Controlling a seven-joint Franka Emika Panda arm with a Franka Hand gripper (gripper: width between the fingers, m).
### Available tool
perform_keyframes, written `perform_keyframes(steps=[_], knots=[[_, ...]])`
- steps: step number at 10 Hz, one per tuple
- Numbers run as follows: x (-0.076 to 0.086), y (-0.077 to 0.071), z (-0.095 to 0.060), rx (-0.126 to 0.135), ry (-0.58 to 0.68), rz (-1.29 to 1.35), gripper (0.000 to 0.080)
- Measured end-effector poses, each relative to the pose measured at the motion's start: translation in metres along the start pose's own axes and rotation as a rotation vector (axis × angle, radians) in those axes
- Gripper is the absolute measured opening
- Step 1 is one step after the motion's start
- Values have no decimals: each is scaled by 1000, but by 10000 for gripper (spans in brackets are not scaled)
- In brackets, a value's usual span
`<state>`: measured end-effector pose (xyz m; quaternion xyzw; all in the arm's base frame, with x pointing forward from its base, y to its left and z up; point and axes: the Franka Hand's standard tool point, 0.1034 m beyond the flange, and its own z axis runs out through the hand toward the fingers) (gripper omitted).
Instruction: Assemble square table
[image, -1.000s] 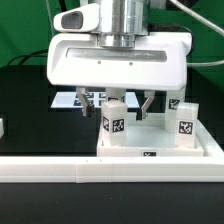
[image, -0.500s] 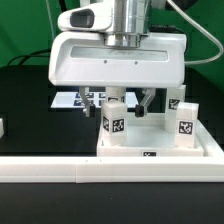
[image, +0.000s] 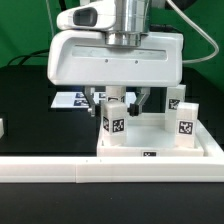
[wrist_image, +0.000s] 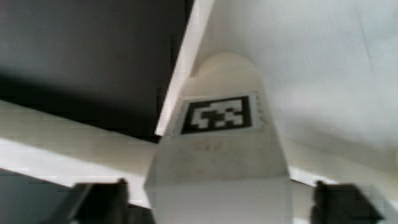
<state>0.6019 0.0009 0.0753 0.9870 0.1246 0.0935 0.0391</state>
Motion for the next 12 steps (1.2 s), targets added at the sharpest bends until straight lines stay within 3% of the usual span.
perform_keyframes(steps=[1,2,6,12], knots=[[0,0,0,1,0,13,412],[0,0,0,0,1,28,290],[0,0,0,1,1,159,290],[3,0,2,1,22,656,291]])
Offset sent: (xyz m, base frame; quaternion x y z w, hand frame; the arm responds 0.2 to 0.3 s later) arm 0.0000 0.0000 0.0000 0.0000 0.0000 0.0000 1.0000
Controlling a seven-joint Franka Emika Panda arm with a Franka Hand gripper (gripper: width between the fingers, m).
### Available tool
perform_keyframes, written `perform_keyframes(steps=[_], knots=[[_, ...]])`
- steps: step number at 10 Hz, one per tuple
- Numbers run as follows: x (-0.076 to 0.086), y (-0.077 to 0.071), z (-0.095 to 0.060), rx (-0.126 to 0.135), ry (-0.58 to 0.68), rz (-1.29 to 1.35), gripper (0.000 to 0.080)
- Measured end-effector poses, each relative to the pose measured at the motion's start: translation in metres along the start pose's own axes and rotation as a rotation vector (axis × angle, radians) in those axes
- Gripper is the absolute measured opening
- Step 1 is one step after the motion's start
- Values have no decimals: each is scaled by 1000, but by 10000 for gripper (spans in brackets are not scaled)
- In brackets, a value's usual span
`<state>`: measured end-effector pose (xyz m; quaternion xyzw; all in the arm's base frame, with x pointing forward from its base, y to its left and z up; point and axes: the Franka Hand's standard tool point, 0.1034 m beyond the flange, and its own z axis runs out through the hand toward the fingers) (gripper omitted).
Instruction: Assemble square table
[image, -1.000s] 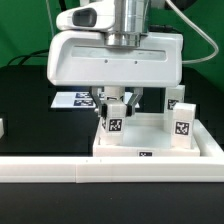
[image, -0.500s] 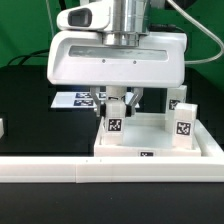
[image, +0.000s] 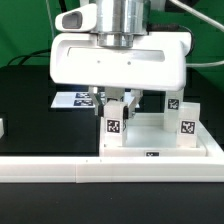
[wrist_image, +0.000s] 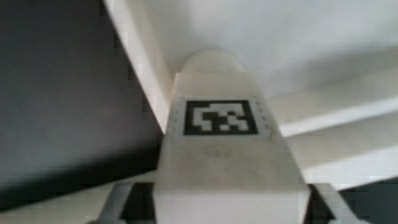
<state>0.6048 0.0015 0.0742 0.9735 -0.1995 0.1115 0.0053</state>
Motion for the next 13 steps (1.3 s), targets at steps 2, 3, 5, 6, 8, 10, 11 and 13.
perform_keyframes(steps=[2,3,5,6,8,10,11,13], knots=[[1,0,0,3,10,183,291],[1,0,0,4,23,289,291],[1,1,0,-2,28,412,291],[1,3,0,-3,23,527,291],[1,6,0,-8,7,695,292],[0,7,0,-7,-7,853,294],[1,8,0,-6,-11,882,295],[1,9,0,-4,-14,987,296]])
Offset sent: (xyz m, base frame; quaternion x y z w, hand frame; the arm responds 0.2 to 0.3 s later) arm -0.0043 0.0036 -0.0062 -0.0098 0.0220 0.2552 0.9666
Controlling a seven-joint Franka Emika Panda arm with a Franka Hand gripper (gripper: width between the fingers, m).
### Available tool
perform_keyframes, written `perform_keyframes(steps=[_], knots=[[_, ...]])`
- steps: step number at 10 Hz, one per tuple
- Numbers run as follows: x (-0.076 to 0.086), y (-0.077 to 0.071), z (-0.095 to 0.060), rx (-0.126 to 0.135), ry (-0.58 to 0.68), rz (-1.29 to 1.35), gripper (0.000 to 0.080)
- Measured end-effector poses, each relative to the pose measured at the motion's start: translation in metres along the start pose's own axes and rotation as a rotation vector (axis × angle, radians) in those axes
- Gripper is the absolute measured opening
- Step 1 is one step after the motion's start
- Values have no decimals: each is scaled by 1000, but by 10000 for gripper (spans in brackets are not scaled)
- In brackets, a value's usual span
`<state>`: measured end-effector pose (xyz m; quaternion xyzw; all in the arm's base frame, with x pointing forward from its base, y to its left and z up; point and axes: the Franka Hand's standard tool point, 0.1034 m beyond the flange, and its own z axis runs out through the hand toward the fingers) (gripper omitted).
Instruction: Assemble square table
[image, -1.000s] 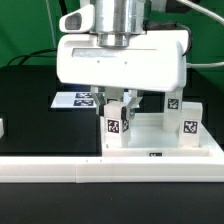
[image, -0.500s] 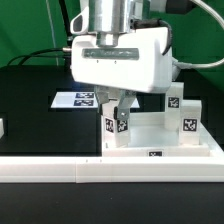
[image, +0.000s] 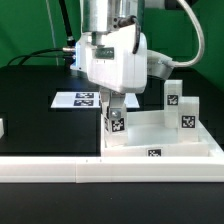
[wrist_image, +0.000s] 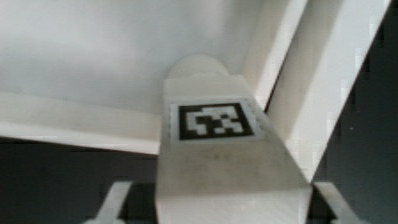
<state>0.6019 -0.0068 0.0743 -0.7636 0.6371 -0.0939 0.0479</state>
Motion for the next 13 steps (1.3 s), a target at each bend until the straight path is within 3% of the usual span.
perform_keyframes(steps=[1,2,3,4,5,13], knots=[[0,0,0,0,0,7,333],[0,0,0,-1,0,-12,482],[0,0,0,1,0,-77,482],[-2,0,1,3,0,-124,594],[-3,0,1,3,-1,-199,632],[-12,-3,-1,4,-3,-967,649]])
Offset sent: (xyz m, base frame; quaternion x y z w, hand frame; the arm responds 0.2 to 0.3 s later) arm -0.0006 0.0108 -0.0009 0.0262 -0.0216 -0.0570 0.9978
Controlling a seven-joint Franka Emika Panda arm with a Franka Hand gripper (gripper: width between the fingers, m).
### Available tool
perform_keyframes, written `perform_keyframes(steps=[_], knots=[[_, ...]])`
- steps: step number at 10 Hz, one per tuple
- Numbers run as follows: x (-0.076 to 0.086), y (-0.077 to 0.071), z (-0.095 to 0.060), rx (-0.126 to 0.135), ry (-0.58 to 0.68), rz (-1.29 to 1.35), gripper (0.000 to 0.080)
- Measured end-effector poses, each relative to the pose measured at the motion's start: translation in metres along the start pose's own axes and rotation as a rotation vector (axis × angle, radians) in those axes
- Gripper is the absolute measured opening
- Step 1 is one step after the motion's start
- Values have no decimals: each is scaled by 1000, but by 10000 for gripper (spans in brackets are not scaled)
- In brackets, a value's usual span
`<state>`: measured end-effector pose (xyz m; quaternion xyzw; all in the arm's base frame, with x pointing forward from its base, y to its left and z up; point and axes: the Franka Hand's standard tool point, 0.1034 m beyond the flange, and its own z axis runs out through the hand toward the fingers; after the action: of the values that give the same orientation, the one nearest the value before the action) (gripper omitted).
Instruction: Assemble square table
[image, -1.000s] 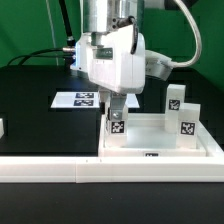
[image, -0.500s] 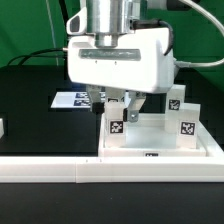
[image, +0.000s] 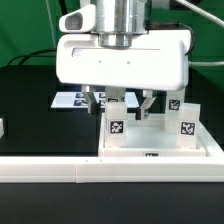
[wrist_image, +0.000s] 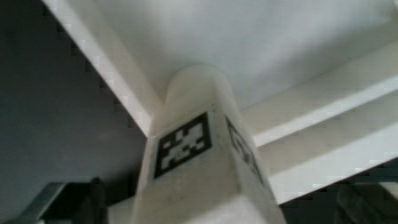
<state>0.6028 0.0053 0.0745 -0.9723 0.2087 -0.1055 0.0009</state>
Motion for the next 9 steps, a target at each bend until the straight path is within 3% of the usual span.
perform_keyframes(steps=[7,9], knots=[[1,4,0,-13,2,-404,649],[1,4,0,-13,1,-400,396]])
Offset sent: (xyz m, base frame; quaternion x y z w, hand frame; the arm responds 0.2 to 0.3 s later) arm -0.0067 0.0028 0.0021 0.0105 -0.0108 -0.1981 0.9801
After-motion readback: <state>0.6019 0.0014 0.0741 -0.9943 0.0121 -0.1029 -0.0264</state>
